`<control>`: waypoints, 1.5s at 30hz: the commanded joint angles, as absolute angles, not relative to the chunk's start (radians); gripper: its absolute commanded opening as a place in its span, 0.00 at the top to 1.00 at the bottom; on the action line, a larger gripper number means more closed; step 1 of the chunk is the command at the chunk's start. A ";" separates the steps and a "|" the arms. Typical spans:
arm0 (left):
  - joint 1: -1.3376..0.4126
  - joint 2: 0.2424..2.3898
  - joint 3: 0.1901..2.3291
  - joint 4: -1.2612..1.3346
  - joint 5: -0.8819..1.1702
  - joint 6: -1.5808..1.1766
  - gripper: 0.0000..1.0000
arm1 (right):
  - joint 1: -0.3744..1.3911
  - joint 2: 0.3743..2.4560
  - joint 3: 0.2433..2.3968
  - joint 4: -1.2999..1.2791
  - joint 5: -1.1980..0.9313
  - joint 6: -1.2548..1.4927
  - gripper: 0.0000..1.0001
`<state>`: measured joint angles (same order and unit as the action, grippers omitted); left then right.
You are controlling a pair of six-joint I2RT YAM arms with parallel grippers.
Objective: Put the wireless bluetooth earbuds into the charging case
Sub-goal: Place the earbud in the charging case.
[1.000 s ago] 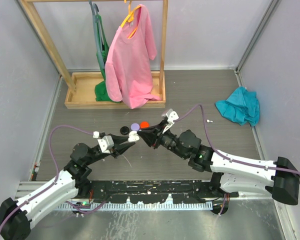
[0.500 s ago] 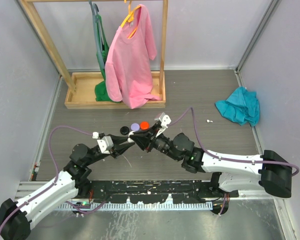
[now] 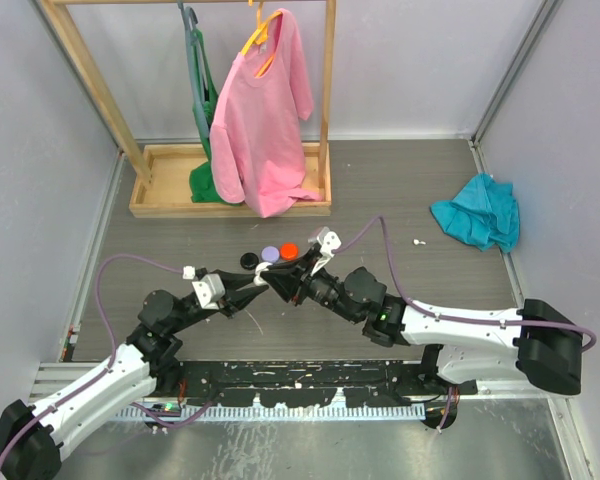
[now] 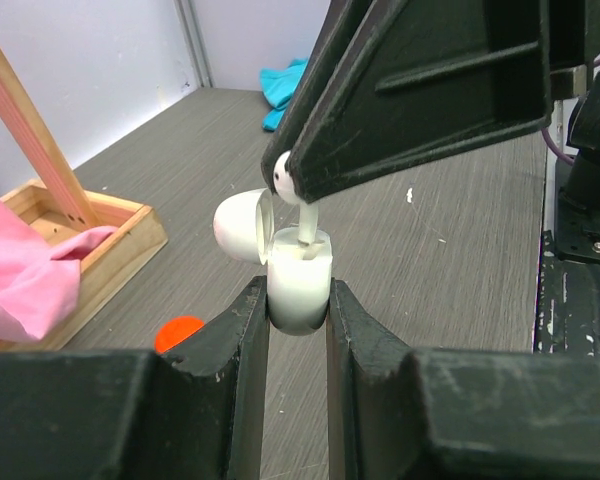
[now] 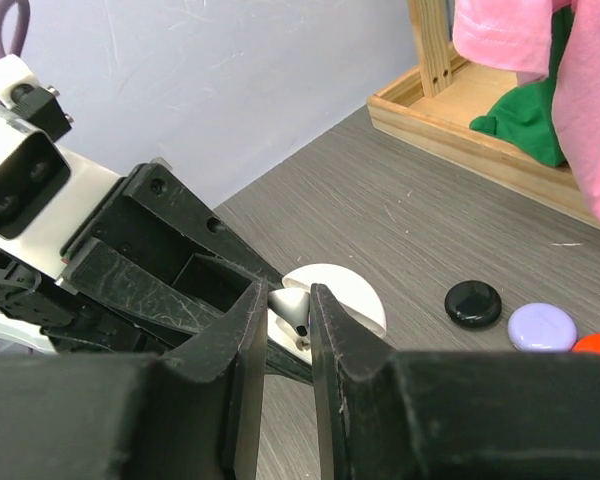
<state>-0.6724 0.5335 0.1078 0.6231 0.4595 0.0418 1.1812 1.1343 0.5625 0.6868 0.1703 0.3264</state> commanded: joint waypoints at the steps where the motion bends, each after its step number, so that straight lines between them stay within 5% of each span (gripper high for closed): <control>1: -0.675 0.519 0.109 0.696 0.445 0.037 1.00 | 1.187 1.151 0.571 0.746 0.167 0.342 0.82; 15: -0.674 0.518 0.106 0.702 0.443 0.034 1.00 | 1.187 1.180 0.576 0.756 0.157 0.374 0.81; 27: -0.675 0.525 0.107 0.705 0.440 0.034 1.00 | 1.188 1.132 0.631 0.633 0.173 0.332 0.53; 45: -0.674 0.534 0.106 0.688 0.387 0.043 1.00 | 1.053 1.026 0.845 -0.026 0.363 0.262 0.36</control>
